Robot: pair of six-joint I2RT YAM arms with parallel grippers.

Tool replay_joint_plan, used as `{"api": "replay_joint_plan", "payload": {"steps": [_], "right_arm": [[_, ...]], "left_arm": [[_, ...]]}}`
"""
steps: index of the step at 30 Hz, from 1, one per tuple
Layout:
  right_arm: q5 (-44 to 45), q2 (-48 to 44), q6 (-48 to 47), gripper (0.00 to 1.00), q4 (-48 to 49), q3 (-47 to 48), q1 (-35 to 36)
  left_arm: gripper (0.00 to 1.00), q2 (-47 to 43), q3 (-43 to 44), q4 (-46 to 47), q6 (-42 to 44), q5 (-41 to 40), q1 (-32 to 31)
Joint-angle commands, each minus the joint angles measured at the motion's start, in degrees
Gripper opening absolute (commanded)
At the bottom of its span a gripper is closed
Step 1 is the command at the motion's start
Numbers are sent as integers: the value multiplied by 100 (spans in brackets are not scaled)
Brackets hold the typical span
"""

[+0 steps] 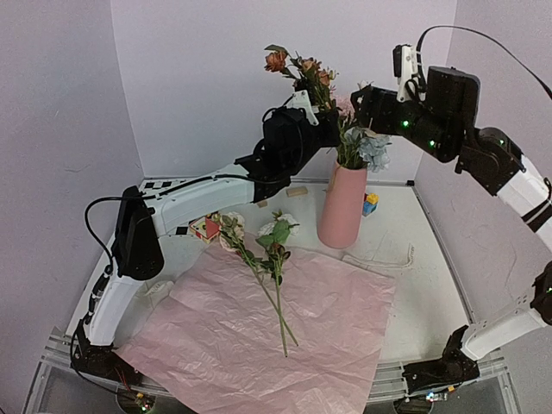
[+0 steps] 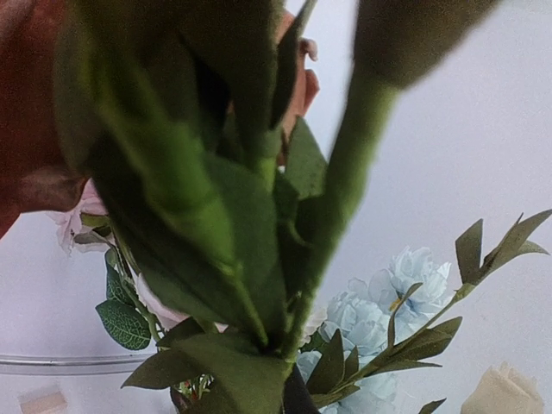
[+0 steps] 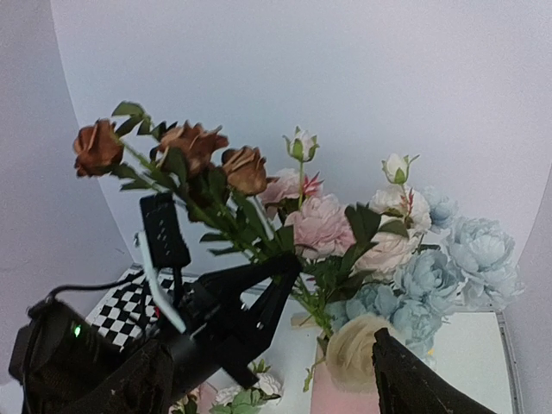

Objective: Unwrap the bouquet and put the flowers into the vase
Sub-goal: Insert the fake flower into the vase.

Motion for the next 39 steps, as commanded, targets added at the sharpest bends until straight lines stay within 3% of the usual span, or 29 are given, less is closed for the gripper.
{"api": "replay_joint_plan", "payload": {"steps": [1,9,22,25,30,33,39], "right_arm": [[-470,224,391,80,138,711,-549],[-1417,727,825,78,-207,1296,-1342],[-1959,1275,1111,81,-307,1742,-1713],[-2287,1486,1091,74,-282,1966,-1745],[-2647,1708,1169,43,-212,2204,-1747],[-2811,1769,1245,30,-130,2200,-1743],[-3072,1859,1248,23,63,2205,-1746]], "left_arm": [[3,-167,-12,170,44,-22,-21],[3,-260,-77,188,122,-60,-17],[2,-279,-71,231,124,4,-20],[3,-261,-52,245,117,34,-20],[3,-218,-10,257,157,48,-19],[3,-183,47,266,192,45,-20],[3,-54,219,287,216,96,-20]]}}
